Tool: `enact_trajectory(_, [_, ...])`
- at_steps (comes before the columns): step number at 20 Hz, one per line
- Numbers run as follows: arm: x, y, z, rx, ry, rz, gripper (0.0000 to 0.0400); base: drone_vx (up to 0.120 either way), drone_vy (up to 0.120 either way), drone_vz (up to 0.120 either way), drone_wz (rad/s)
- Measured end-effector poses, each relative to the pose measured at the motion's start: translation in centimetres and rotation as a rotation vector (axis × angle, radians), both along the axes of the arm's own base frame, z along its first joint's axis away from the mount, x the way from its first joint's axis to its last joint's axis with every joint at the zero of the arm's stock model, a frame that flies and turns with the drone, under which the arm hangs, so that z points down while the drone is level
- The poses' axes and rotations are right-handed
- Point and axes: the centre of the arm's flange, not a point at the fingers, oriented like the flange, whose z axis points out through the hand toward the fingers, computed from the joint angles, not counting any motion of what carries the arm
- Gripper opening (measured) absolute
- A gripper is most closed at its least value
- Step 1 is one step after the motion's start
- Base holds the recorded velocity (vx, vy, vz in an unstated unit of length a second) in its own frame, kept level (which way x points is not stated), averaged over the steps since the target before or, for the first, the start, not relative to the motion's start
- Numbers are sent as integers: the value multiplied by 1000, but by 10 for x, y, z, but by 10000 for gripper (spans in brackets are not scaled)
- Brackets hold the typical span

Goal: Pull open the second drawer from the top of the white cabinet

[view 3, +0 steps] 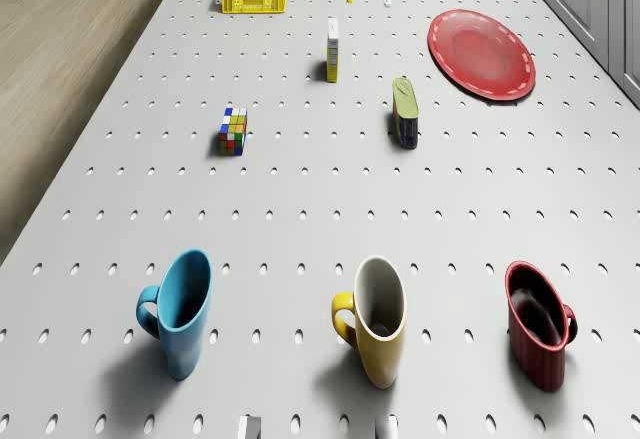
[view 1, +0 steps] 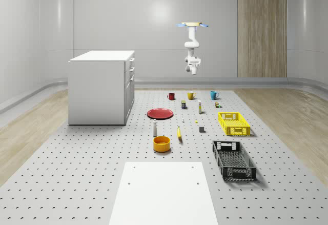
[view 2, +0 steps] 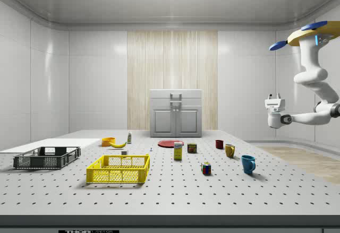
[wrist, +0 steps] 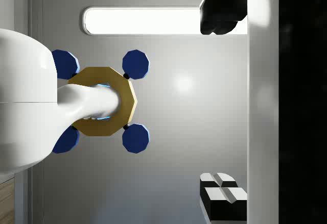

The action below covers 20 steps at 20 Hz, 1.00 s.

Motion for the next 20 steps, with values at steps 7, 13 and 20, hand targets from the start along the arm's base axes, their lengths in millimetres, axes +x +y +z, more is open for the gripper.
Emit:
enact_trajectory(7, [-3,0,50,0,-6,0,314,0,0,0,0])
enact_trajectory(13, [-1,0,78,0,-10,0,303,0,0,0,0])
enact_trajectory(20, [0,0,90,0,-16,0,301,0,0,0,0])
